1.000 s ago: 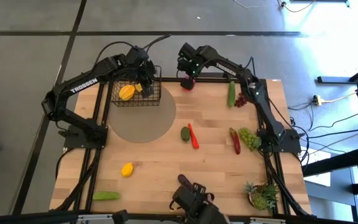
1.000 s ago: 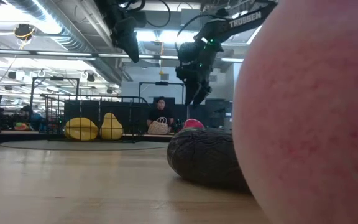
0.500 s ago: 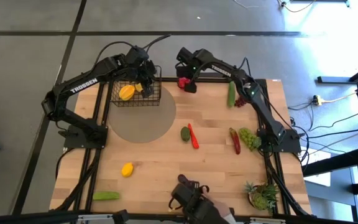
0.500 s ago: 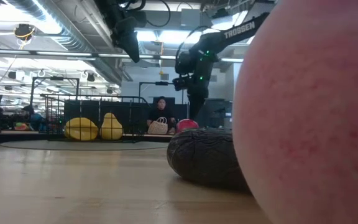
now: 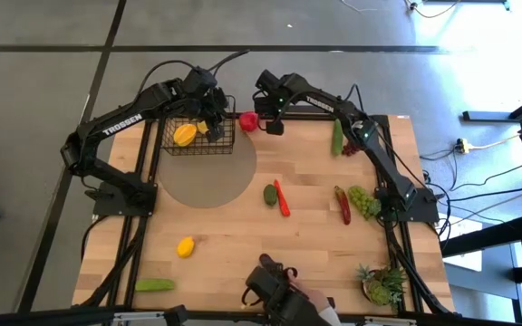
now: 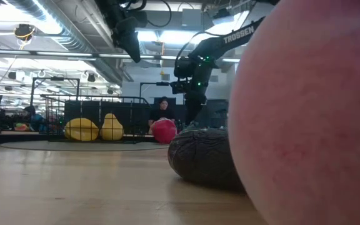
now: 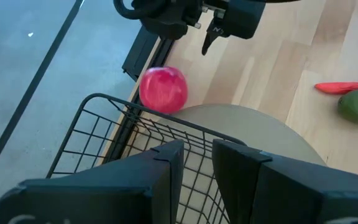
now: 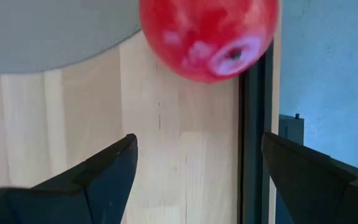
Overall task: Build produce basket
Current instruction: Put the red apple into the black wire basket
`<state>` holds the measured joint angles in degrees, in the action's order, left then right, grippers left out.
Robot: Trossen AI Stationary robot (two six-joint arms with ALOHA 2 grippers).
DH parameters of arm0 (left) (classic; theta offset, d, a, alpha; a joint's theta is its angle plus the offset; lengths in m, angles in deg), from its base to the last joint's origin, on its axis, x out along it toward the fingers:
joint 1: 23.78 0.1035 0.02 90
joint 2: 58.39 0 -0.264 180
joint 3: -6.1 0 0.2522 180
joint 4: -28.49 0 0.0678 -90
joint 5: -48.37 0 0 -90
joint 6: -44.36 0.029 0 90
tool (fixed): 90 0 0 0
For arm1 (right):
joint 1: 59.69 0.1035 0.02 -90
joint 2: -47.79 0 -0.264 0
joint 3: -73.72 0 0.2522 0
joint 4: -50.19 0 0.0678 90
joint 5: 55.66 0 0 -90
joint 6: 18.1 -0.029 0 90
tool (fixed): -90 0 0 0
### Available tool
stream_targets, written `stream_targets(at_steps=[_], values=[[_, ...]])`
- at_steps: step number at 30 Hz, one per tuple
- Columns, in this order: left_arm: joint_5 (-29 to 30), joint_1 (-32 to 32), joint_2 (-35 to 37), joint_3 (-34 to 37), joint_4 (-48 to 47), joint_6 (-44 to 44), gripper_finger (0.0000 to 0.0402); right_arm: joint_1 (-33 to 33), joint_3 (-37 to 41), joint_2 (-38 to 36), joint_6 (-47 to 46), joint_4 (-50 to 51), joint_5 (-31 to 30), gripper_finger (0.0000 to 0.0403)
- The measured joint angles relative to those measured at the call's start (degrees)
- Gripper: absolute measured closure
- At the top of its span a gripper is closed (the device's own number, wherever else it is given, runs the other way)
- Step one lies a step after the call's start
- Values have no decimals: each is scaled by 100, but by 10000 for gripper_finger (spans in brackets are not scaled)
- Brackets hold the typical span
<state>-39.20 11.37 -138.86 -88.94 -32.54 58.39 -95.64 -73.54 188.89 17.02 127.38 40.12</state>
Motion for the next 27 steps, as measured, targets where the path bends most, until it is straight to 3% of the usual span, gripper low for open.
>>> stream_targets(at_steps=[17, 22, 27], values=[[1, 0, 0, -2, 4, -2, 327, 356, -141, -111, 267, -992, 335, 70], [2, 1, 0, -2, 4, 0, 327, 354, -139, -111, 255, -1398, 913, 70], [0, 2, 0, -2, 4, -2, 327, 314, -23, -111, -26, -1718, 948, 70]])
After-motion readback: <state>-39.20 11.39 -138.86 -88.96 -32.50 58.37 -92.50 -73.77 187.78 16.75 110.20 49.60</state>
